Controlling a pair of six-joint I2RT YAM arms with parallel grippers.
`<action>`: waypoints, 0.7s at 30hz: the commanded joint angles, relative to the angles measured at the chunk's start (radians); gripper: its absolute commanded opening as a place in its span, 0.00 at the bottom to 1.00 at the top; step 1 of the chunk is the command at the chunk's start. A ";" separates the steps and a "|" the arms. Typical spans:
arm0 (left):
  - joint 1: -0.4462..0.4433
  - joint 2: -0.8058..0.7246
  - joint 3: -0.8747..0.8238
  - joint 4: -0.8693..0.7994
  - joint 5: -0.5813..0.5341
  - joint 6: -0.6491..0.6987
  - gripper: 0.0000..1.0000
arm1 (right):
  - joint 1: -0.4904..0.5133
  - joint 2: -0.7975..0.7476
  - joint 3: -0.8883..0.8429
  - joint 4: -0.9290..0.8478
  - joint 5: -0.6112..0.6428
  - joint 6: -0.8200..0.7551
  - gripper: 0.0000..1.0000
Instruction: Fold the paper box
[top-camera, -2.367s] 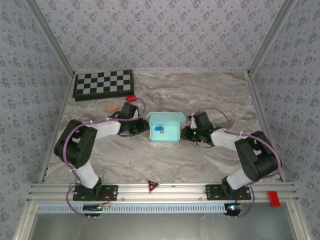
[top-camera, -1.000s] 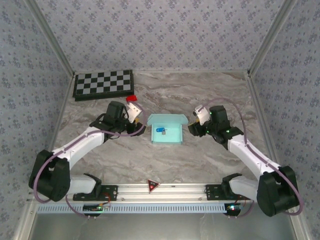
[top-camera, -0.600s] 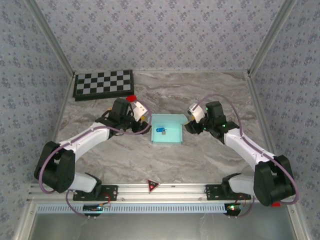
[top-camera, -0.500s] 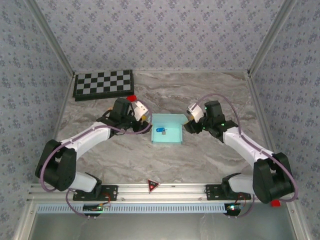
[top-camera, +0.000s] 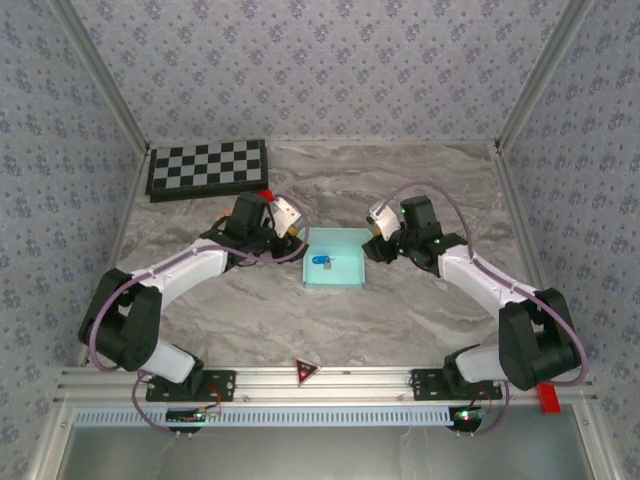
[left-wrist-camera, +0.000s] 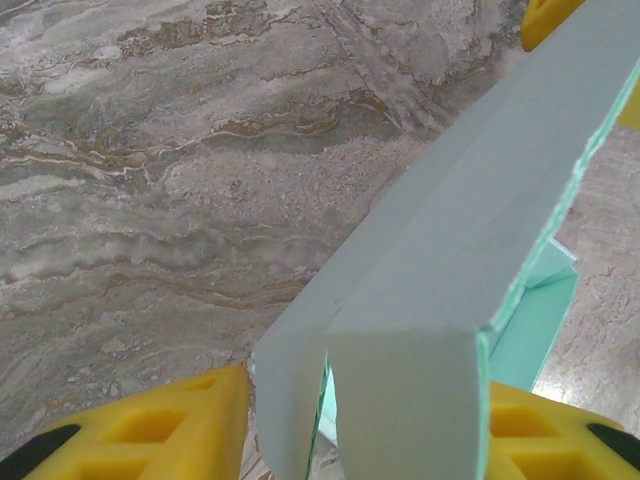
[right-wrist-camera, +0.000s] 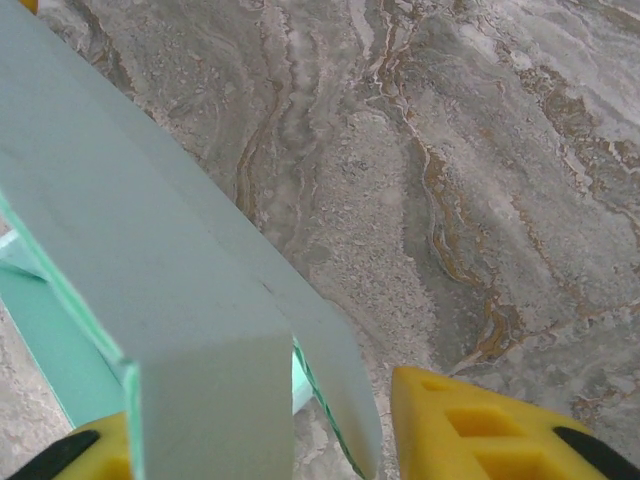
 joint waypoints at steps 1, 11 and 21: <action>-0.010 0.010 0.023 0.042 0.013 -0.036 0.44 | 0.007 0.009 0.035 0.006 0.006 0.042 0.36; -0.021 0.016 0.007 0.074 -0.024 -0.127 0.27 | 0.024 0.008 0.033 0.008 0.053 0.129 0.28; -0.033 0.017 0.016 0.034 -0.059 -0.191 0.19 | 0.057 -0.004 0.022 0.009 0.161 0.215 0.23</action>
